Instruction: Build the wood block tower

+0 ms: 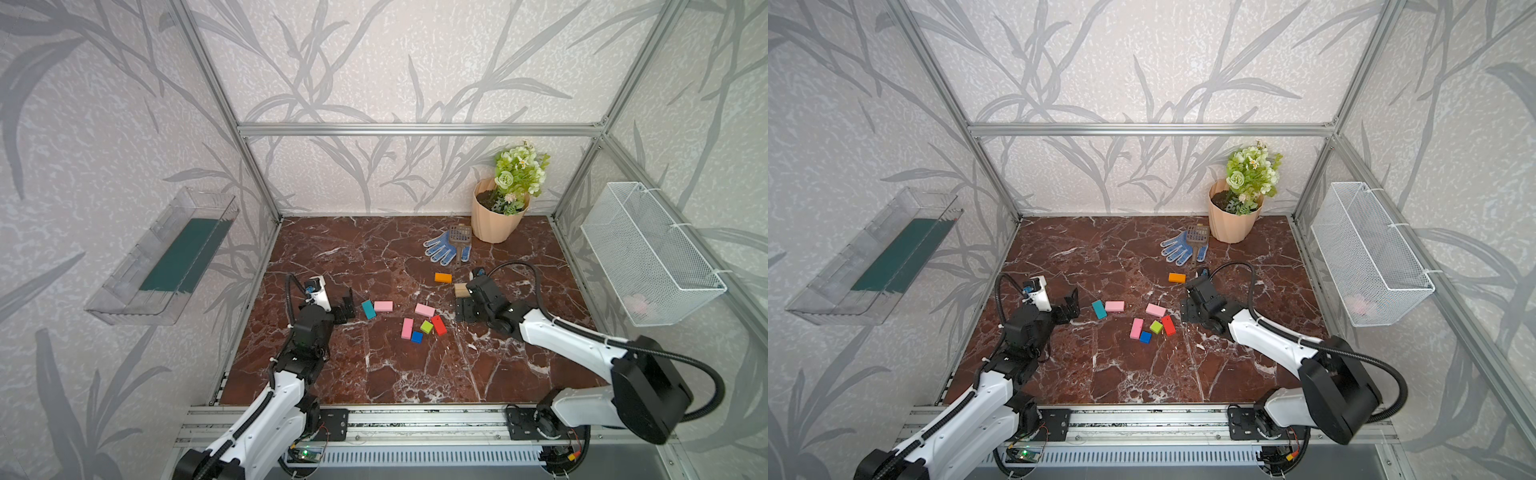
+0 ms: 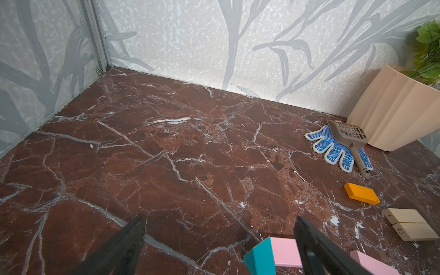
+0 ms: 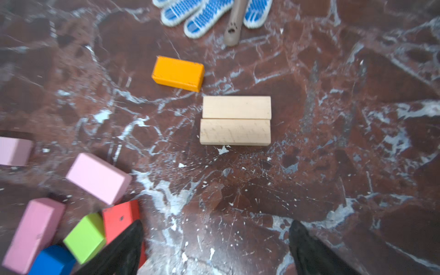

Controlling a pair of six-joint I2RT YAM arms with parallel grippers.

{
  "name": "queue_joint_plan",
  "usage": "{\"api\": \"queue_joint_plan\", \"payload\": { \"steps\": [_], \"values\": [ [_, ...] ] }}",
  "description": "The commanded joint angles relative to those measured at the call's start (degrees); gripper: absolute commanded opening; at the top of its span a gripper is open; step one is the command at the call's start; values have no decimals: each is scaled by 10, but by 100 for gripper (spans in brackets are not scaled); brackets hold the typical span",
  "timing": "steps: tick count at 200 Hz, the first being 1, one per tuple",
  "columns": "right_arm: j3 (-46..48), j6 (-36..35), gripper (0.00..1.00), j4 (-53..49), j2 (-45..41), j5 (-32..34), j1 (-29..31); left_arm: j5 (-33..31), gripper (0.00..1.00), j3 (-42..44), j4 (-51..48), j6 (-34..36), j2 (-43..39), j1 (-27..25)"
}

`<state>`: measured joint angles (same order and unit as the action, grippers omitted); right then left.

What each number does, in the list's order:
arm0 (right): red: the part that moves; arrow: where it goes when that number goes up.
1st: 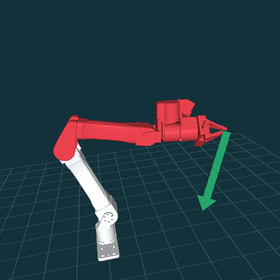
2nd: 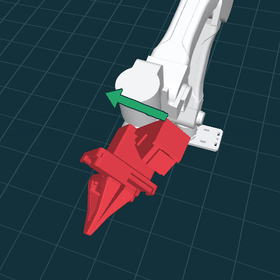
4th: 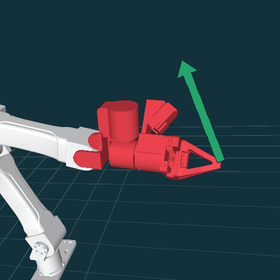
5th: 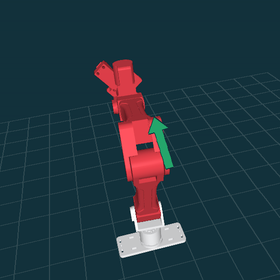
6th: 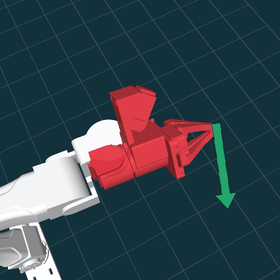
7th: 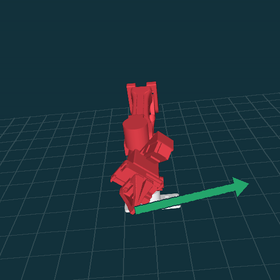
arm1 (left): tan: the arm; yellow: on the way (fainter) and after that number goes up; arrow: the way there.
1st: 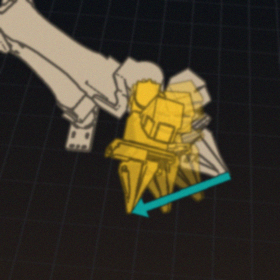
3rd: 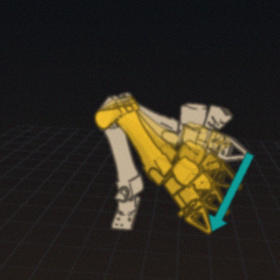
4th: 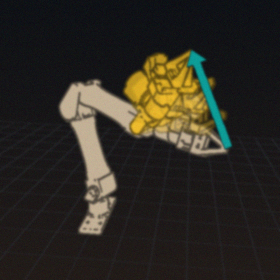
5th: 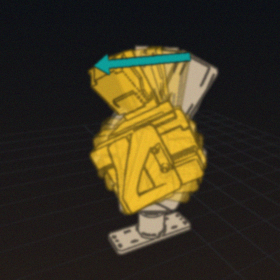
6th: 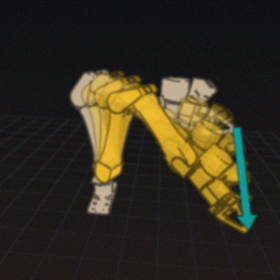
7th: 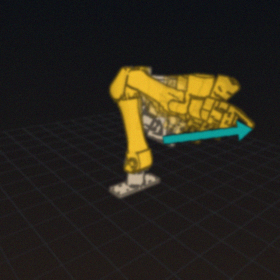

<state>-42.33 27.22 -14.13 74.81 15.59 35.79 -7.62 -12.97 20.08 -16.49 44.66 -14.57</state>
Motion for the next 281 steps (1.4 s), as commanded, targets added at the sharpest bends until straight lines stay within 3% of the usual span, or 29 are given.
{"api": "queue_joint_plan", "payload": {
  "steps": [1, 42, 85, 105, 118, 127, 150, 189, 230, 281],
  "values": [
    [11, -2, 90, -20, -61, 3, 0, -10, 99, -12, 0, 0, 7, -2],
    [-2, 0, 81, -4, -71, -42, 3, -9, 99, -34, 10, 4, 55, -2],
    [-41, 1, 72, 14, 23, -77, 37, -2, 99, -69, -3, 8, 117, -3],
    [-79, -4, 67, -25, 77, -57, 70, 6, 99, -81, -12, 9, 134, -2],
    [-92, 6, 58, -54, 96, -50, 72, 5, 99, -84, -14, 9, 138, -2],
    [-91, 16, 51, -67, 96, -39, 72, 6, 99, -84, -14, 8, 139, -2],
    [-66, 35, 44, -80, 78, 7, 70, 9, 99, -82, -14, 8, 134, -3],
    [-39, 0, 27, -63, 79, -5, 20, 9, 99, -74, -14, 7, 121, -3],
    [-29, -31, 20, -12, 131, -107, -77, 7, 99, -58, -7, 5, 96, -3],
    [-93, -42, 12, -11, 227, -148, -80, 2, 99, -56, -4, 4, 94, -3]
  ]
}}
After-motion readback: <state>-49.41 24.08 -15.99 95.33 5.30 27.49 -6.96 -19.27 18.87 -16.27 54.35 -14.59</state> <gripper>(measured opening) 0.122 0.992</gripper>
